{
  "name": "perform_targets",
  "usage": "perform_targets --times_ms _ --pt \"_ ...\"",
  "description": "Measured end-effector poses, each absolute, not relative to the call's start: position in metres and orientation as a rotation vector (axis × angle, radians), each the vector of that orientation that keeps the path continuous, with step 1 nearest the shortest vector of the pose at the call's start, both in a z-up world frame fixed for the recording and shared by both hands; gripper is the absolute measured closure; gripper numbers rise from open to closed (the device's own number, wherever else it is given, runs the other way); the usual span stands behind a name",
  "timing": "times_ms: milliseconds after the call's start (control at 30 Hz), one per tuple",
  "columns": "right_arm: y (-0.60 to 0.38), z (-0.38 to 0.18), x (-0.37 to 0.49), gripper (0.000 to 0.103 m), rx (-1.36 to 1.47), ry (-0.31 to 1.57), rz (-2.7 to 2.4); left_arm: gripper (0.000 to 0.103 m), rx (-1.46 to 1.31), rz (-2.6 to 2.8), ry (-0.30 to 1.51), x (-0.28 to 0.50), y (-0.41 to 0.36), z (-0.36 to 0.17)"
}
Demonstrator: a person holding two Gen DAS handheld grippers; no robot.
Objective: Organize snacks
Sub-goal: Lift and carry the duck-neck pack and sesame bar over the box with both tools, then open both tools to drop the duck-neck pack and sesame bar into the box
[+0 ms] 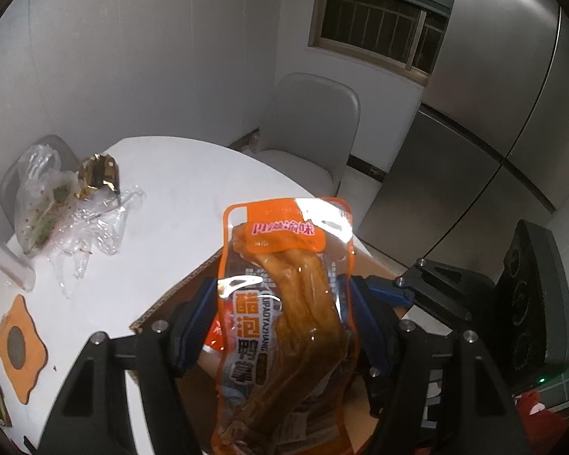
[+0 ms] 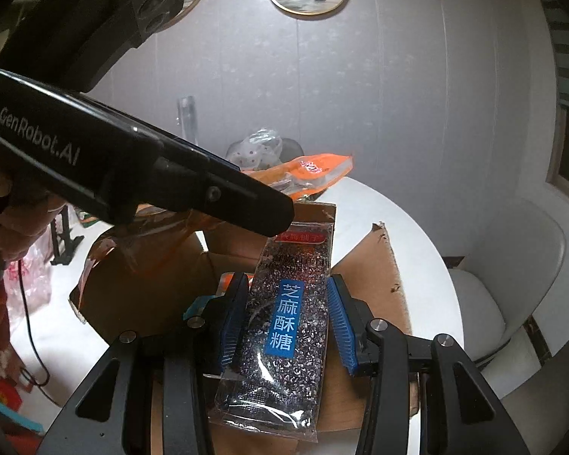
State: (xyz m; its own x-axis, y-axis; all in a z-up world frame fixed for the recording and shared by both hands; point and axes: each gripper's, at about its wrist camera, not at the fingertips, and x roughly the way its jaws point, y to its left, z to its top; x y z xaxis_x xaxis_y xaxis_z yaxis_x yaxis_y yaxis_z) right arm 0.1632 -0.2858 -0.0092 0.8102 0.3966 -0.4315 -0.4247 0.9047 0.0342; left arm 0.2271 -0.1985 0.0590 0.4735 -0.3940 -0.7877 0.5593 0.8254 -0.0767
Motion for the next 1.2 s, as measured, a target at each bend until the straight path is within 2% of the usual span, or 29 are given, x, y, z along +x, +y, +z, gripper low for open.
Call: perform_targets --times_ms 267,400,467,500,533,667,800,1133,1167,1200 --pt "-0.278 -0.012 0.164 0.064 -0.098 0.476 0.458 0.033 0.298 -0.548 0.96 0.227 -0.205 0.036" --pt "-0.269 -0.013 0.165 0.06 -0.127 0.489 0.45 0.03 0.298 -0.555 0.964 0.228 -0.202 0.033" --pt "-0.269 -0.01 0.164 0.055 -0.118 0.493 0.46 0.019 0.297 -0.552 0.945 0.224 -0.2 0.038" --pt "-0.27 -0.008 0.164 0.047 -0.117 0.499 0.46 0.018 0.29 -0.555 0.934 0.222 -0.199 0.041" --pt "-0.271 -0.007 0.164 0.043 -0.126 0.503 0.449 0.017 0.279 -0.565 0.924 0.222 -0.196 0.044" --pt "-0.271 -0.01 0.163 0.041 -0.164 0.512 0.424 0.017 0.259 -0.564 0.898 0.215 -0.186 0.056" --pt "-0.269 -0.005 0.157 0.029 -0.201 0.498 0.401 0.017 0.252 -0.559 0.883 0.207 -0.177 0.061" --pt "-0.261 0.011 0.13 0.026 -0.236 0.452 0.388 0.016 0.208 -0.535 0.784 0.174 -0.146 0.091" --pt "-0.261 0.012 0.127 0.025 -0.234 0.45 0.392 0.014 0.206 -0.528 0.767 0.169 -0.143 0.095" --pt "-0.259 0.014 0.124 0.024 -0.235 0.445 0.399 0.006 0.205 -0.52 0.753 0.164 -0.14 0.099"
